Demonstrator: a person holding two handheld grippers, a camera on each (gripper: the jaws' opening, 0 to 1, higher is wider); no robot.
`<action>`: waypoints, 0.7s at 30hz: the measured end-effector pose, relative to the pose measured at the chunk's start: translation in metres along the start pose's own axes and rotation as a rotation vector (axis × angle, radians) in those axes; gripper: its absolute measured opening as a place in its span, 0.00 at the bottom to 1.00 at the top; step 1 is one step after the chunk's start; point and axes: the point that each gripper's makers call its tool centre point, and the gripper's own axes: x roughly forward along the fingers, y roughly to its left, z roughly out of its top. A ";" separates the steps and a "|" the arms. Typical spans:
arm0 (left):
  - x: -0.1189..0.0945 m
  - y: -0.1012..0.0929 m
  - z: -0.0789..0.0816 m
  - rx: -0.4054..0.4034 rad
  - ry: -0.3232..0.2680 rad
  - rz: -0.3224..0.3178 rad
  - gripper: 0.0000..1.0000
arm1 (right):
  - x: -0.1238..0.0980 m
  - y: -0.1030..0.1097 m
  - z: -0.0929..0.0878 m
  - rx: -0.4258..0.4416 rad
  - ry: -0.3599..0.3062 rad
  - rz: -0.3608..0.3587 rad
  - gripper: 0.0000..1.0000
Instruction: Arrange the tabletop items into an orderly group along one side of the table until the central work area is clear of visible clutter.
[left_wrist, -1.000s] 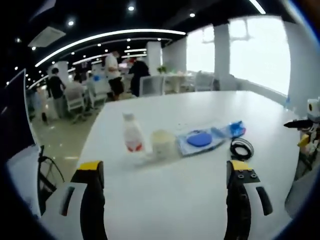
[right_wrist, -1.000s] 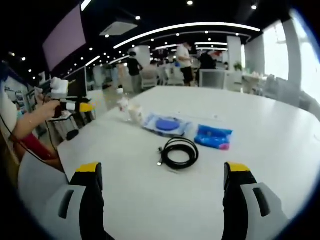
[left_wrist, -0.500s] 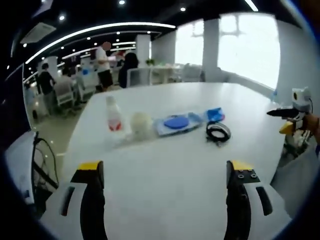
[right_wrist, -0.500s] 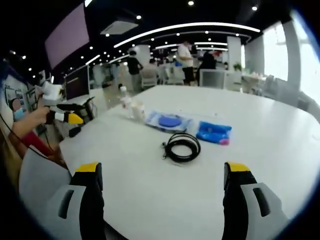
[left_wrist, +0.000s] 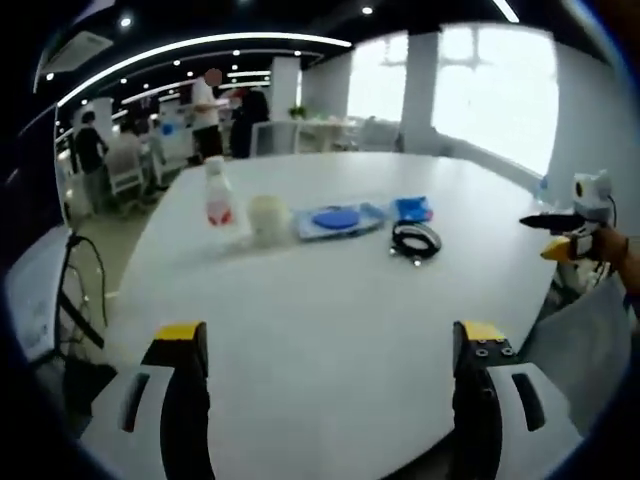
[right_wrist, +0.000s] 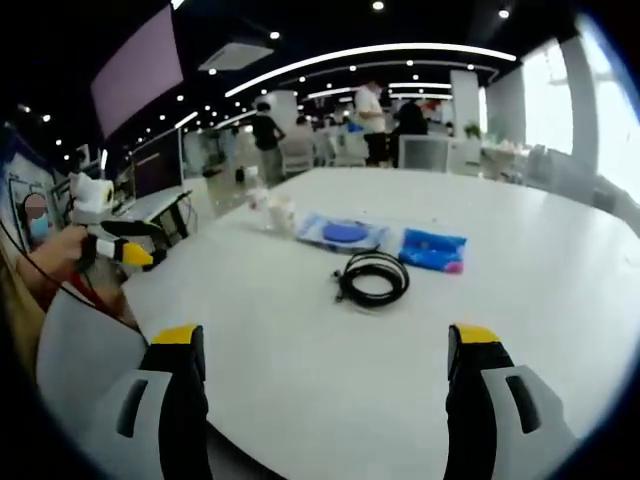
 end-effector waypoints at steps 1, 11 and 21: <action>0.000 -0.001 -0.001 0.001 0.001 -0.001 0.99 | 0.000 0.000 0.000 0.002 -0.002 -0.003 1.00; 0.004 -0.003 -0.009 -0.025 0.016 -0.016 0.99 | 0.005 0.000 -0.009 0.011 0.002 -0.017 1.00; 0.004 -0.005 -0.017 -0.025 0.037 -0.023 0.99 | 0.010 -0.002 -0.016 0.000 0.022 -0.029 1.00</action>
